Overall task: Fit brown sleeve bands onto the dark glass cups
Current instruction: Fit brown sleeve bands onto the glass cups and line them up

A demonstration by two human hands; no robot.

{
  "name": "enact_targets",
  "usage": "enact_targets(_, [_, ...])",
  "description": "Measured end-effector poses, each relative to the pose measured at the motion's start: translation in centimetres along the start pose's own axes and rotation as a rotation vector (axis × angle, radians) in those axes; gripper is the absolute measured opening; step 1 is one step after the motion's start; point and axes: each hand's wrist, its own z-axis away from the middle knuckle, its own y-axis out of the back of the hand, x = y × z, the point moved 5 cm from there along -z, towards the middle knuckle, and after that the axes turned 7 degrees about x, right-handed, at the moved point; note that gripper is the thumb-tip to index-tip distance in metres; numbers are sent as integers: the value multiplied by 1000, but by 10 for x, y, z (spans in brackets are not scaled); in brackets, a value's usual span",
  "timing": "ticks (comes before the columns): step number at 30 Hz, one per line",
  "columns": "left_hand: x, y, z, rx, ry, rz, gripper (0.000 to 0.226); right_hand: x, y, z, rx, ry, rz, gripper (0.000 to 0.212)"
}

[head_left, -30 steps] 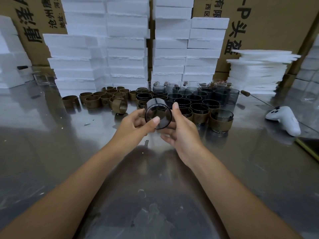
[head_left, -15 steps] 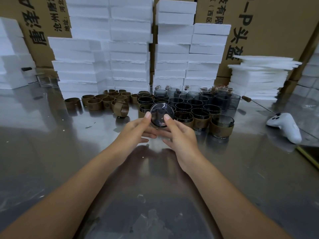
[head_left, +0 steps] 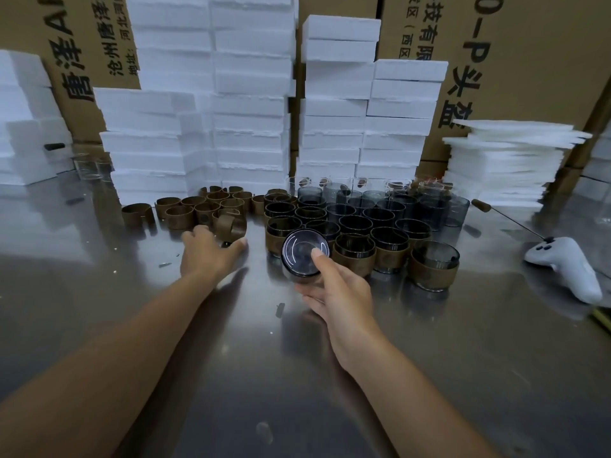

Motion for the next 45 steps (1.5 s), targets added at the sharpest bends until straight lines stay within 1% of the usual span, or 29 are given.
enact_targets(3, [5,-6,-9,-28,44,9,64,1,0,-2,-6,-4,-6,23])
enact_targets(7, [7,-7,-15,-23,53,19,42,1,-1,0,-20,-7,6,30])
enact_targets(10, [9,-3,-16,5,25,38,21,0,-1,1,-18,-17,-1,33])
enact_targets(11, [9,-1,-15,19,21,57,18,0,-1,1,-17,-22,-1,34])
enact_targets(15, [15,10,-5,125,-46,102,18,-1,-1,1,-18,-27,1,33])
enact_targets(20, [16,17,6,136,-162,103,15,-1,0,2,-13,-16,-6,31])
enact_targets(23, [7,21,10,163,-182,87,6,-1,1,2,-7,-13,-5,32])
enact_targets(24, [4,22,9,171,-177,78,12,-1,1,2,-9,-11,-3,32])
enact_targets(28, [-2,25,2,144,-170,53,49,0,0,2,-12,-10,3,34])
enact_targets(30, [-1,22,-6,82,-161,71,63,1,-1,1,-11,-13,7,35])
enact_targets(32, [-1,14,-14,-2,-98,81,74,1,-1,-1,-14,-15,8,36])
enact_targets(33, [-1,11,-16,-34,-62,82,76,2,-1,-1,-16,-17,9,36])
enact_targets(34, [0,7,-18,-54,-37,77,73,3,-1,-2,-14,-17,7,37])
enact_targets(38, [5,-6,-26,-66,-22,50,39,5,-1,-6,-15,-27,-6,39])
enact_targets(40, [7,-8,-27,-41,-10,23,28,6,0,-7,-18,-27,-5,39])
enact_targets(43, [9,-8,-26,-16,-16,8,17,6,0,-8,-19,-29,-6,39])
enact_targets(45, [12,-7,-23,-3,-43,67,14,6,0,-8,-20,-30,-10,38])
